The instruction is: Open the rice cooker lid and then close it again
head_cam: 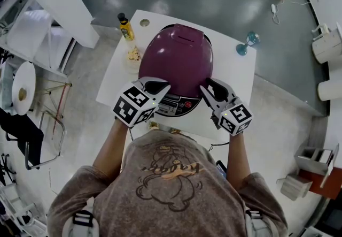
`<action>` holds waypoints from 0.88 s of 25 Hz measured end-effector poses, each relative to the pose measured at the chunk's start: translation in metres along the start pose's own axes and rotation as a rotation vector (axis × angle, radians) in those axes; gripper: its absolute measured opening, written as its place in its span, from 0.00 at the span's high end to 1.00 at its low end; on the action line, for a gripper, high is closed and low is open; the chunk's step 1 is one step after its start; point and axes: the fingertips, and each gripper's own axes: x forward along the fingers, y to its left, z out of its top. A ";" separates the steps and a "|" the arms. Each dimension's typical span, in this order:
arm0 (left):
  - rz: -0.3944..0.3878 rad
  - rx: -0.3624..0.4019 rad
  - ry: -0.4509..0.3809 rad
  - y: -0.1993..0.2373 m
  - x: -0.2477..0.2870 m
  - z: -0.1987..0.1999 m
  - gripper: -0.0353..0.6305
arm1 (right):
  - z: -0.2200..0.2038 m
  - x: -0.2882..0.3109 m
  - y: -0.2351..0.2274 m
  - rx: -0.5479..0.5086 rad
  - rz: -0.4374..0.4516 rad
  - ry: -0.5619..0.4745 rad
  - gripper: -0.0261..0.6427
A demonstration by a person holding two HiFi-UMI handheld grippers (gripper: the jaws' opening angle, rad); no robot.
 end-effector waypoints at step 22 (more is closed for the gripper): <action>-0.013 0.013 0.077 0.000 0.005 -0.005 0.92 | -0.009 -0.003 0.004 0.009 0.018 0.064 0.87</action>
